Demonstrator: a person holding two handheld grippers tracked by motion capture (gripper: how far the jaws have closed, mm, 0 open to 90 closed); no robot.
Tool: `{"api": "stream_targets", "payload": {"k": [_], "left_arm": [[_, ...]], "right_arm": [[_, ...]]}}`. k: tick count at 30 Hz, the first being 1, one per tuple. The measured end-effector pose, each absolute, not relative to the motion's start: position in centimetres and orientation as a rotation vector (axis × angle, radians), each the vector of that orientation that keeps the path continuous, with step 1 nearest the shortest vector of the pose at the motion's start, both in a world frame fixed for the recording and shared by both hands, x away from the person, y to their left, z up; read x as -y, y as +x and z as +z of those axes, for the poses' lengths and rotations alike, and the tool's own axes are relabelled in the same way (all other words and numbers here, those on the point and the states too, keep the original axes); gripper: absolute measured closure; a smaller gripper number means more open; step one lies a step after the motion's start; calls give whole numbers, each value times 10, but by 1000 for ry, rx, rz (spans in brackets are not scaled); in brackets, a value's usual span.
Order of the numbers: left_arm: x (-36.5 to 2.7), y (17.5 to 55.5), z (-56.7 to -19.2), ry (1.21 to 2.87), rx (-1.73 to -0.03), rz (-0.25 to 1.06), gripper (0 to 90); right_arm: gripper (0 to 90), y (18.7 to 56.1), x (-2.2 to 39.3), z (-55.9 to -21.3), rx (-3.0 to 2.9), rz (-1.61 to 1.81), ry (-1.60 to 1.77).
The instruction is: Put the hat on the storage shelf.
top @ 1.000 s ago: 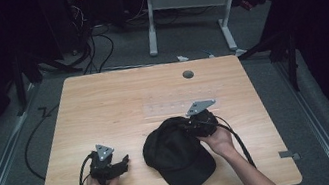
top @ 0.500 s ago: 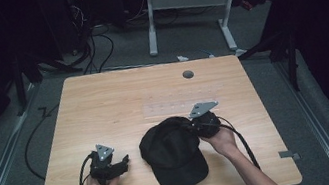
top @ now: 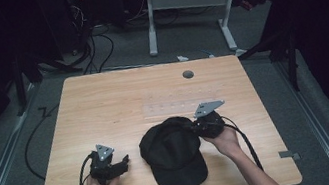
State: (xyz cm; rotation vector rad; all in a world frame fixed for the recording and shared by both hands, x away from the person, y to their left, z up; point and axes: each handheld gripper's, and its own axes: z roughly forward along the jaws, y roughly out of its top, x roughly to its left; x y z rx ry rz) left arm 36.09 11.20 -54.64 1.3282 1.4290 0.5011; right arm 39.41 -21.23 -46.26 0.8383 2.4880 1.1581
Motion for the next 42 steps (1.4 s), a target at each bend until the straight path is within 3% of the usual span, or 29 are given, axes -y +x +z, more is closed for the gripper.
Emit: {"api": "stream_targets", "payload": {"k": [23, 35, 42], "left_arm": [[-112, 360, -545, 1302, -1444, 480, 259], [-108, 351, -544, 1315, -1419, 414, 216], [-105, 343, -535, 1295, -1392, 276, 235]], "right_arm": [[868, 382, 240, -432, -2388, 1370, 864], [868, 372, 256, -417, -2309, 1453, 873], [868, 368, 268, -410, -2272, 1502, 889]]}}
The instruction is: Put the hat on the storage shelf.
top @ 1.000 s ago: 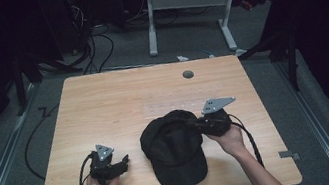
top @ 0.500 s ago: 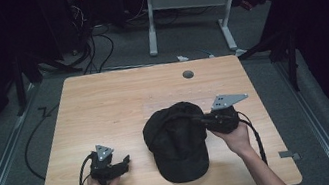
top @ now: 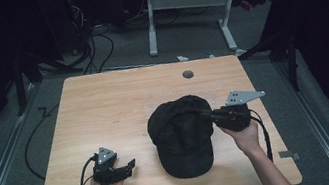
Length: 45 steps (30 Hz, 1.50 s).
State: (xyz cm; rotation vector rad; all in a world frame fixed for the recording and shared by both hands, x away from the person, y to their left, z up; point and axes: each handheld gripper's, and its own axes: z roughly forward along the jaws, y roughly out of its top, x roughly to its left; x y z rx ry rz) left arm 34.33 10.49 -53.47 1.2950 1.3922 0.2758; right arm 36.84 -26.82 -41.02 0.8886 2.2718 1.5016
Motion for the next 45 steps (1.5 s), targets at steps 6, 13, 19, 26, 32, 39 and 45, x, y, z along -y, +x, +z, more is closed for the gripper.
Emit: {"api": "stream_targets", "payload": {"k": [6, 13, 19, 26, 32, 39, 45], "left_arm": [[-94, 332, -509, 1289, -1299, 76, 226], [-77, 326, -494, 1356, -1236, -15, 217], [-67, 324, -486, 1373, -1198, -64, 213], [-53, 329, -480, 1400, -1165, -94, 213], [-47, 333, -479, 1410, -1147, -104, 219], [-39, 335, -479, 1439, -1129, -122, 231], [-36, 338, -474, 1427, -1112, -155, 243]], "right_arm": [[868, 367, 271, -404, -2250, 1513, 875], [868, 367, 267, -400, -2250, 1531, 850], [868, 367, 264, -401, -2252, 1550, 842], [868, 367, 261, -401, -2251, 1566, 832], [868, 367, 260, -401, -2253, 1578, 827], [867, 369, 258, -400, -2258, 1617, 811], [867, 368, 253, -395, -2262, 1626, 774]]}}
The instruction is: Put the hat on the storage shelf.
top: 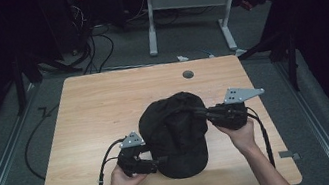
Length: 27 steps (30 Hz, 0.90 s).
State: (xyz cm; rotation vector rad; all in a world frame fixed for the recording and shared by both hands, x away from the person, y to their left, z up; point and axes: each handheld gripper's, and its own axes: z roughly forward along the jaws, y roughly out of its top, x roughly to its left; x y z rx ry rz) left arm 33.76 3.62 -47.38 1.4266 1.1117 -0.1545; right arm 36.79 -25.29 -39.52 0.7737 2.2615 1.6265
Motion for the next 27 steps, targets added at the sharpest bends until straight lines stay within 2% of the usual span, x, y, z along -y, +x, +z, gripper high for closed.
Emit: {"api": "stream_targets", "payload": {"k": [2, 10, 20, 27], "left_arm": [[-36, 338, -474, 1430, -1113, -160, 248], [-35, 334, -472, 1454, -1085, -152, 369], [-38, 330, -471, 1456, -1068, -164, 552], [-44, 327, -467, 1432, -1050, -221, 679]], "right_arm": [[867, 368, 252, -395, -2261, 1629, 770], [865, 367, 245, -391, -2255, 1618, 729], [860, 366, 246, -390, -2235, 1597, 724], [835, 368, 247, -391, -2238, 1594, 729]]}}
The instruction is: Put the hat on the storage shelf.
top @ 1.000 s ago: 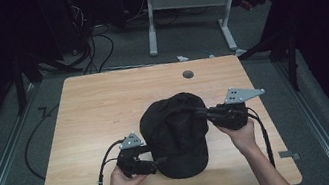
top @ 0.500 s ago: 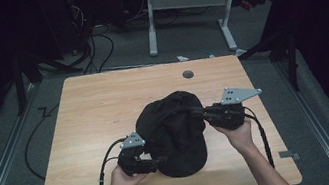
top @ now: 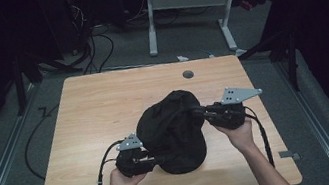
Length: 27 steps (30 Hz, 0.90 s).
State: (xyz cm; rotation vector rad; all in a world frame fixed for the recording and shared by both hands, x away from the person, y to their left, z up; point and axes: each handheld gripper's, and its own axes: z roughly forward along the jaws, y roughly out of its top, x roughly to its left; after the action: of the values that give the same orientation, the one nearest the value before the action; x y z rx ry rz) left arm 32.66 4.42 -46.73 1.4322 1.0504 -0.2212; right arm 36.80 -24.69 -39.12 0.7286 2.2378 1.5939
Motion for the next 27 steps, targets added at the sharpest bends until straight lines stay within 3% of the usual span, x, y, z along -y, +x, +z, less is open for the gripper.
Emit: {"api": "stream_targets", "payload": {"k": [7, 11, 15, 22, 27], "left_arm": [[-48, 323, -462, 1415, -1029, -271, 822], [-49, 317, -458, 1403, -993, -284, 854], [-50, 313, -457, 1404, -966, -256, 858], [-55, 312, -455, 1384, -968, -211, 861], [-63, 312, -454, 1354, -984, -182, 860]], "right_arm": [[801, 368, 247, -391, -2228, 1591, 738], [780, 368, 248, -390, -2225, 1606, 739], [737, 370, 248, -391, -2218, 1631, 758], [548, 372, 250, -392, -2185, 1606, 828], [485, 376, 253, -395, -2209, 1572, 874]]}}
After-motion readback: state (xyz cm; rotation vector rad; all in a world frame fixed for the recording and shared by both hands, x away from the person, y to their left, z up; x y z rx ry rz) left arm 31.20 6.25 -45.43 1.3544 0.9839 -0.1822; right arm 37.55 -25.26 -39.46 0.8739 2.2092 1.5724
